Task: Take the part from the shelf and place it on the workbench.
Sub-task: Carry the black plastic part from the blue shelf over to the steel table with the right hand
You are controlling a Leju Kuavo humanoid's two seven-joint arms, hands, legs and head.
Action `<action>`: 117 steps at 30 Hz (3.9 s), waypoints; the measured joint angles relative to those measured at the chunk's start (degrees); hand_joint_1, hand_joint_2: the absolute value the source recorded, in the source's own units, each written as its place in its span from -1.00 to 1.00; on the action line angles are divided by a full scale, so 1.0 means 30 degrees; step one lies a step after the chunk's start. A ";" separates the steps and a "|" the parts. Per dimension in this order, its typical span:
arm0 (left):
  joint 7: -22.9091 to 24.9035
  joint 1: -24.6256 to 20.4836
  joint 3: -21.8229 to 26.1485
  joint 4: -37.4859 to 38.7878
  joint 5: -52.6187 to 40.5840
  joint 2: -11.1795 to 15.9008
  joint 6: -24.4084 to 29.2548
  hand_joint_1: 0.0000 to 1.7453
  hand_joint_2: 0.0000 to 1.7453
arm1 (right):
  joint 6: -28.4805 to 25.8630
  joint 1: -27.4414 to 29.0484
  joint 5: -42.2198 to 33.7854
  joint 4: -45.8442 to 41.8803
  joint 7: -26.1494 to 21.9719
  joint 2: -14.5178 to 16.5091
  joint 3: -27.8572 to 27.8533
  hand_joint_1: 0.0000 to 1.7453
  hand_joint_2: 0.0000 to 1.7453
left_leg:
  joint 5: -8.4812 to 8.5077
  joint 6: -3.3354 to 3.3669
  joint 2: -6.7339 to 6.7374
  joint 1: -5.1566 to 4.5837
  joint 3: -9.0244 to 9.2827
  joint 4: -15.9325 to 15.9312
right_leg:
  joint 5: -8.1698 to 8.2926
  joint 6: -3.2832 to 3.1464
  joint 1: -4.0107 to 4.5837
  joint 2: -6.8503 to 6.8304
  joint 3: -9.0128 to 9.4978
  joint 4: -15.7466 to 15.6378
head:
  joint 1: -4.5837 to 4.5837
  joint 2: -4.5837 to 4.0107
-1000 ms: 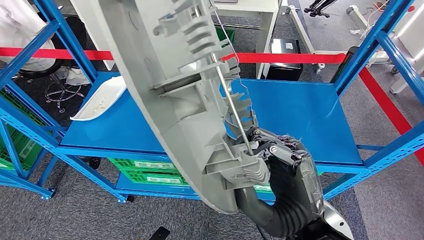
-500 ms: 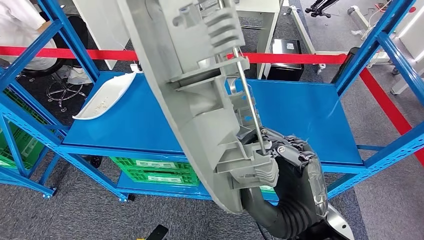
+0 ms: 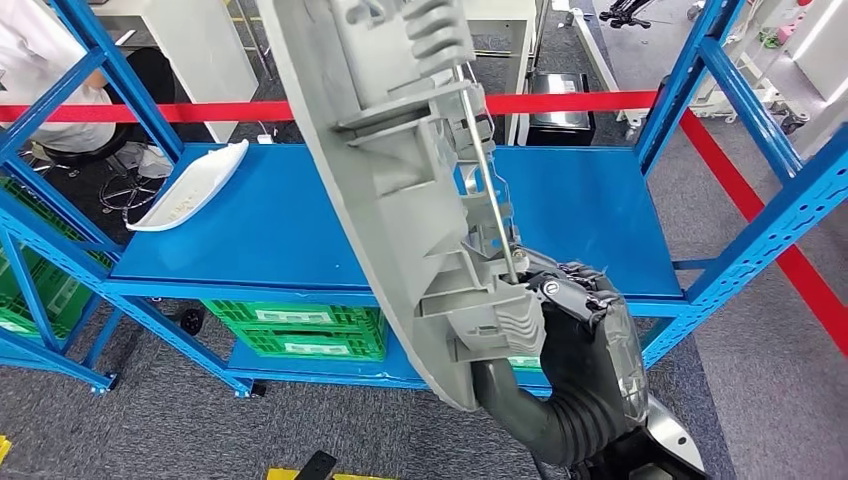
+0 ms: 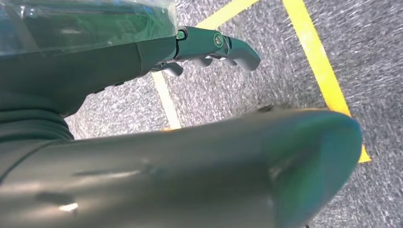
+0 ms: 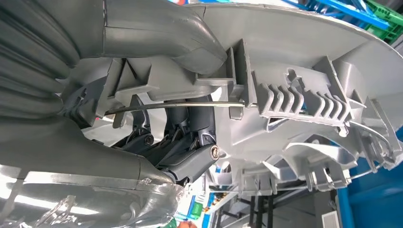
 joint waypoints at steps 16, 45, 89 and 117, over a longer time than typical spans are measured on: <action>-0.0102 -0.0092 0.0009 -0.0249 0.0187 0.0171 -0.0046 -1.00 1.00 | 0.0040 0.0032 -0.0033 0.0098 -0.0009 -0.0075 -0.0020 1.00 1.00 | 0.2495 0.1483 0.0168 -0.0654 0.2697 -0.5171 | -0.2598 0.0989 0.0109 -0.0064 -0.2147 0.4828 | 0.0149 0.0000; 0.0137 -0.0474 -0.0033 -0.0506 -0.0029 0.0539 -0.0311 -1.00 1.00 | -0.0200 -0.0206 -0.0082 0.0568 0.0144 -0.0177 -0.0180 1.00 1.00 | 0.2021 0.1459 0.0246 -0.0603 0.3451 -0.5471 | -0.1890 0.0926 0.0069 -0.0085 -0.2313 0.3466 | 0.0015 0.0000; -0.0073 -0.0289 -0.0173 -0.0572 -0.0102 0.0344 -0.0013 -1.00 1.00 | -0.0421 0.0127 0.0592 0.0331 0.0545 -0.0585 -0.0435 1.00 1.00 | 0.2000 0.0695 0.0132 -0.0711 0.0572 -0.3503 | -0.0786 -0.0317 0.0492 -0.0302 0.1882 -0.1131 | 0.0211 0.0000; 0.0124 -0.0733 -0.0394 -0.0557 -0.0129 0.0543 -0.0266 -1.00 1.00 | -0.0419 0.0016 0.0443 0.0393 0.0546 -0.0689 -0.0525 1.00 1.00 | 0.3616 0.0732 0.0186 -0.0562 0.1043 -0.4750 | -0.1329 0.0087 0.0446 -0.0241 0.2062 -0.0814 | 0.0291 0.0000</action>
